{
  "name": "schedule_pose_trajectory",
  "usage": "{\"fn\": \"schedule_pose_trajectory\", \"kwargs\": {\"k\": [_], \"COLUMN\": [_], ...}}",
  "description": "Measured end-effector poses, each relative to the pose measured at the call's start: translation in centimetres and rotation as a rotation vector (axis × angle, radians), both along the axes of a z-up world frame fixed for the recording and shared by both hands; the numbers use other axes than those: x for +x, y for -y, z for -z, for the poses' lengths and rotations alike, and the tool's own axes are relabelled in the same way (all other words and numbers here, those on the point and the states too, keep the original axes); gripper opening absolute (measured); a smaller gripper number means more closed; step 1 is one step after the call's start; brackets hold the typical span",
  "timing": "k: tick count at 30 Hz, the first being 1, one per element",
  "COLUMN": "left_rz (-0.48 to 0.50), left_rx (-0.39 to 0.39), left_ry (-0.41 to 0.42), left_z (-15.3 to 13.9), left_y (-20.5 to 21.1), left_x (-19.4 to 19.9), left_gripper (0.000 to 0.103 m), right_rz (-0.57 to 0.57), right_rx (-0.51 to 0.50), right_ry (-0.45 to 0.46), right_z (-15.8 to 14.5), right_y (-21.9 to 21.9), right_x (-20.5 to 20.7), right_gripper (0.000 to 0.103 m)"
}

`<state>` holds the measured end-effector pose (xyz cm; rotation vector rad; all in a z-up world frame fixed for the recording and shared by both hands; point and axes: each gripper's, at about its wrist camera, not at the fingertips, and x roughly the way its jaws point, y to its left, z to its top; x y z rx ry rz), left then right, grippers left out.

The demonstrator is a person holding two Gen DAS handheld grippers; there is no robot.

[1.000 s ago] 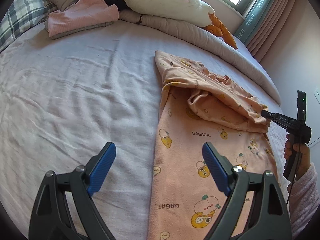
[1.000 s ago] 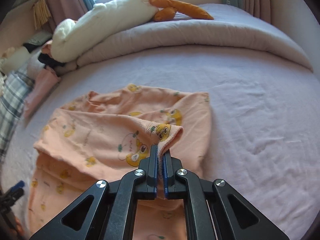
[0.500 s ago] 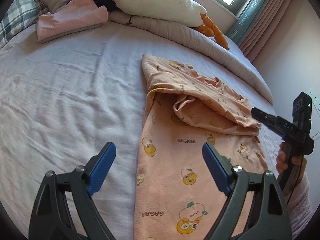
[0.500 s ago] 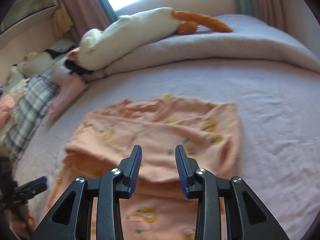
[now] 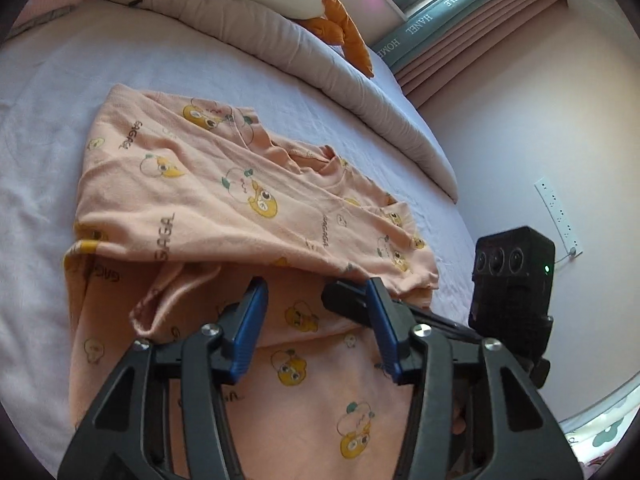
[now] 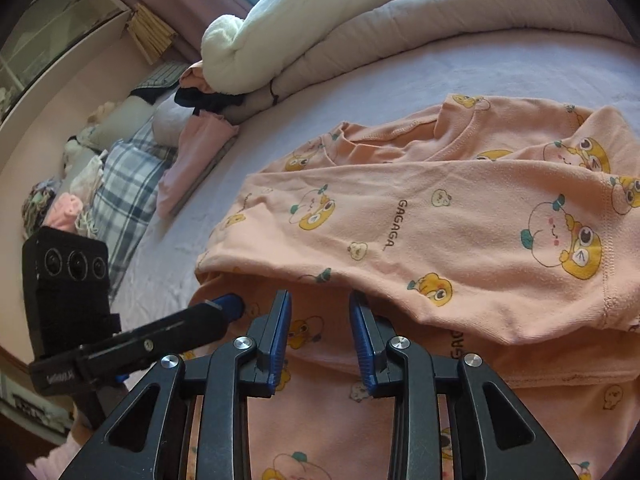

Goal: Fold small clothes

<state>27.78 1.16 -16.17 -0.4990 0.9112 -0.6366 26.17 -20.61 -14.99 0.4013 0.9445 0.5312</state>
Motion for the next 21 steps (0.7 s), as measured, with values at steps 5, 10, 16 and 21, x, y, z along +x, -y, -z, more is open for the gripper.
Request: {"fn": "schedule_pose_trajectory", "kwargs": {"k": [5,10,16,21], "left_rz": [-0.168,-0.381,-0.380,-0.339], "left_rx": [0.196,0.249,0.297,0.263], "left_ry": [0.046,0.081,0.067,0.110], "left_z": [0.9,0.4,-0.2,-1.9], "left_y": [0.0,-4.0,-6.3,-5.5], "left_x": [1.4,-0.6,-3.3,-2.4], "left_gripper": [0.050,0.048,0.049,0.059], "right_rz": [0.033,0.119,0.179,0.252], "right_rx": [-0.011,-0.041,-0.122,-0.157], "right_ry": [0.016,0.070,0.092,0.168], "right_z": [0.2,-0.4,-1.9,-4.2], "right_y": [0.4,1.6,3.4,6.8], "right_x": [-0.3,-1.0,-3.8,-4.7], "right_gripper": [0.033,0.033,0.033,0.033]}}
